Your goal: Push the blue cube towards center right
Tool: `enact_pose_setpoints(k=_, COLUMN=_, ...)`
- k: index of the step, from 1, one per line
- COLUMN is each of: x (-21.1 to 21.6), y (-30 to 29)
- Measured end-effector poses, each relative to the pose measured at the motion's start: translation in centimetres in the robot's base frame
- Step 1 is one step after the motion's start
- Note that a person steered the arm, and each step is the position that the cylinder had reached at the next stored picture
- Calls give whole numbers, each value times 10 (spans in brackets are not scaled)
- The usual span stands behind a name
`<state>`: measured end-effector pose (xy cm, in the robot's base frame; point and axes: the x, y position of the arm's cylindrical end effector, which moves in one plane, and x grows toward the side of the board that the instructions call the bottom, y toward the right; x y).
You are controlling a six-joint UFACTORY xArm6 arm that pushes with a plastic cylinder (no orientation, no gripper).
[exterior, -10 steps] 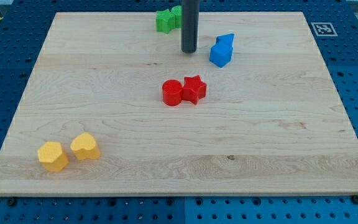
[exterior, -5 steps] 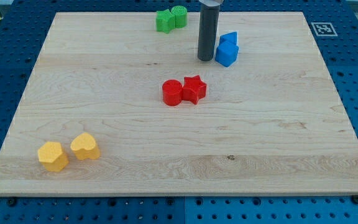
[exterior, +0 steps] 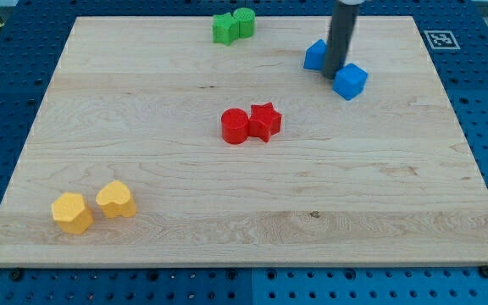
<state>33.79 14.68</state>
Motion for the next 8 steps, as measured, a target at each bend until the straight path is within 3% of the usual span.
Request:
enact_pose_setpoints(k=3, x=14, y=41)
enact_pose_setpoints(k=6, x=63, y=-4)
enact_pose_setpoints(k=8, x=86, y=-4)
